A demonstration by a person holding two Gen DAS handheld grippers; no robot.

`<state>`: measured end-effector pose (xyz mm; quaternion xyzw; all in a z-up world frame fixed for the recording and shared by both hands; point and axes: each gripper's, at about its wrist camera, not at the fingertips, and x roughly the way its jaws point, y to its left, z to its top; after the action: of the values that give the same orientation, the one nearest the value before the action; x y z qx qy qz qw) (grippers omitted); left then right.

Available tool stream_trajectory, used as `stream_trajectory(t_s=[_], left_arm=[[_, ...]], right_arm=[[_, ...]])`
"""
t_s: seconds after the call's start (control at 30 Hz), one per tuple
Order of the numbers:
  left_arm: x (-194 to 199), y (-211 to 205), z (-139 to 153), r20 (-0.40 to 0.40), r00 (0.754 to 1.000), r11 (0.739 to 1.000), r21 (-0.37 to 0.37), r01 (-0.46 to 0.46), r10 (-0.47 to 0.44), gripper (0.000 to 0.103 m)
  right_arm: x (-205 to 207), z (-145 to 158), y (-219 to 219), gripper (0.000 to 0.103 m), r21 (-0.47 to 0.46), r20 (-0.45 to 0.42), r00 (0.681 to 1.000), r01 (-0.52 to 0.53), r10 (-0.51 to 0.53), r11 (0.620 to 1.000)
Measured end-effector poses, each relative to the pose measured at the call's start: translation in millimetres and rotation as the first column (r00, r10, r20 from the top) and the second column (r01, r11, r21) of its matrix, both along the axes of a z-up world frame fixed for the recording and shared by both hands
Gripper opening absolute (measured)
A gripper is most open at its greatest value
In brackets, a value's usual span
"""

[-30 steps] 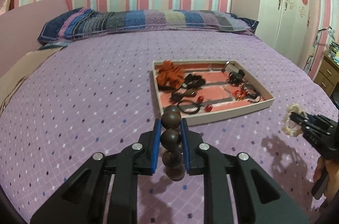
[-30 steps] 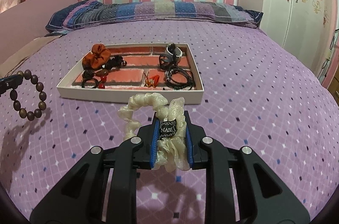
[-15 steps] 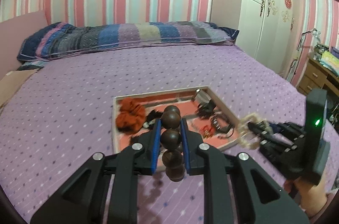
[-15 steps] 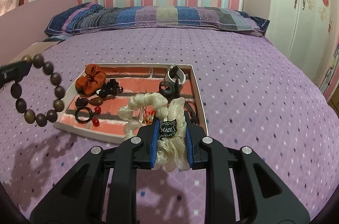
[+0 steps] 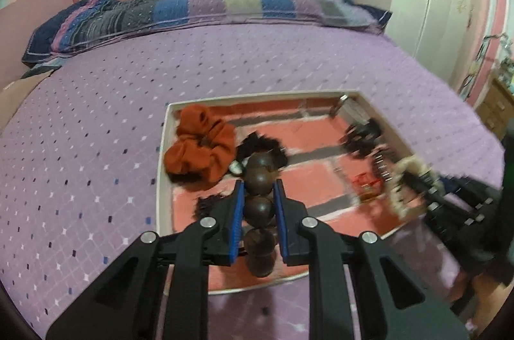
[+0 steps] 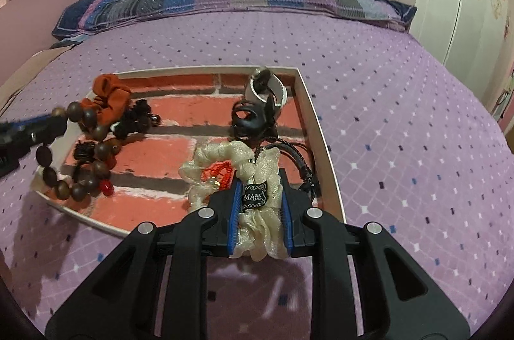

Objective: Organize jewelry
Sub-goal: 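Carry bead bracelet and cream scrunchie into the tray while opening both tools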

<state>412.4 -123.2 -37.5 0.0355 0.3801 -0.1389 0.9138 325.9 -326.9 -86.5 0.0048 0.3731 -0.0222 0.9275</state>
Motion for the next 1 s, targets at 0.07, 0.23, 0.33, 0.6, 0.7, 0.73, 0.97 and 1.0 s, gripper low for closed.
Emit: stream_trajectory(t_s=[0.07, 0.23, 0.33, 0.6, 0.7, 0.73, 0.97, 1.0], left_arm=[[4, 4, -8, -0.011, 1.000, 1.000, 0.006, -0.011, 0.012, 0.019], [14, 11, -28, -0.037, 0.998, 0.998, 0.038, -0.051, 0.053, 0.019], [18, 10, -35, -0.041, 0.997, 0.996, 0.062, -0.066, 0.068, 0.019], [22, 9, -52, -0.062, 0.993, 0.991, 0.095, -0.095, 0.101, 0.019], [22, 10, -56, -0.079, 0.992, 0.992, 0.084, -0.095, 0.102, 0.019], [22, 10, -56, -0.083, 0.992, 0.992, 0.084, -0.093, 0.100, 0.019], [20, 13, -53, -0.089, 0.991, 0.994, 0.058, -0.095, 0.100, 0.020], [19, 13, -52, -0.085, 0.991, 0.994, 0.058, -0.095, 0.100, 0.020]], right_arm=[[6, -4, -3, 0.022, -0.003, -0.007, 1.000, 0.007, -0.007, 1.000], [15, -12, -8, 0.022, -0.005, -0.029, 0.999, 0.014, -0.014, 1.000], [16, -18, -11, 0.022, 0.006, -0.040, 0.999, 0.021, -0.020, 1.000], [22, -24, -14, 0.024, 0.013, -0.049, 0.999, 0.021, -0.020, 1.000], [25, -24, -16, 0.025, 0.019, -0.052, 0.998, 0.027, -0.026, 0.999], [24, -24, -17, 0.026, 0.020, -0.053, 0.998, 0.027, -0.026, 0.999], [25, -25, -16, 0.035, 0.022, -0.057, 0.998, 0.006, -0.005, 1.000], [24, -25, -15, 0.035, 0.018, -0.053, 0.999, 0.005, -0.004, 1.000]])
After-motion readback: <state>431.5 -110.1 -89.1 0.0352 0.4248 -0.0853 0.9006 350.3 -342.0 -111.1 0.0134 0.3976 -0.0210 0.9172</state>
